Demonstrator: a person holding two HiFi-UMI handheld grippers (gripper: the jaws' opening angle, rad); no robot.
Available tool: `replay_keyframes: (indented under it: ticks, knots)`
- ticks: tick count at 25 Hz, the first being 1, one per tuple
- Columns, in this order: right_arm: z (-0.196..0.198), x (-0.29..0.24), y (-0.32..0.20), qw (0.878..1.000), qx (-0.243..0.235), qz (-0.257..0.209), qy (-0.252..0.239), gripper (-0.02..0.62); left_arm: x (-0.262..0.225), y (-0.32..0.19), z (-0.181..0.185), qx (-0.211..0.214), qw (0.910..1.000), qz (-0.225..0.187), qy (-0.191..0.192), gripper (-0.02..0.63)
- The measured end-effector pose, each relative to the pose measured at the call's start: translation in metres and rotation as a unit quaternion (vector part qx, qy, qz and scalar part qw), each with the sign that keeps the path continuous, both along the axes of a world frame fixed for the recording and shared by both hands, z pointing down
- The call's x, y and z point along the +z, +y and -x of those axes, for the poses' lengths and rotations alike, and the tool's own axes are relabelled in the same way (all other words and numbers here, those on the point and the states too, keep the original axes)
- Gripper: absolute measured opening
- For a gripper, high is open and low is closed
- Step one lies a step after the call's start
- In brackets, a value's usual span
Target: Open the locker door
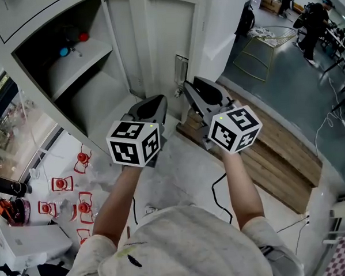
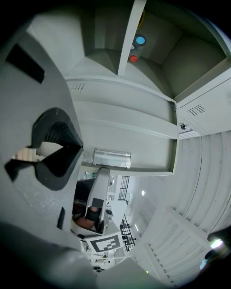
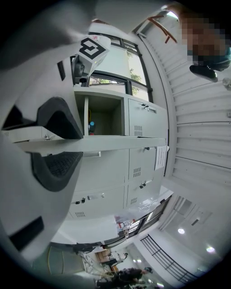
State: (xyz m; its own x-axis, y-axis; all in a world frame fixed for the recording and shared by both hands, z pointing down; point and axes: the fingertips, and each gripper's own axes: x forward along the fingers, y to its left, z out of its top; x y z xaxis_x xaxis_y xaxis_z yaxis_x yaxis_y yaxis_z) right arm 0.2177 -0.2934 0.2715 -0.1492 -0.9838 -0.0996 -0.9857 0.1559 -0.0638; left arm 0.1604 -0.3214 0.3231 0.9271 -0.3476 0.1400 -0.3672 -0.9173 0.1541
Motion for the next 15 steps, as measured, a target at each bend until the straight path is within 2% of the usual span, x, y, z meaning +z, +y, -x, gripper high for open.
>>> replay_keyframes:
  ticks: [15]
  knots:
    - [-0.049,0.003,-0.02,0.999,0.047,-0.006,-0.017,0.089,0.0,-0.009,-0.019,0.023,0.9997,-0.007,-0.002,0.006]
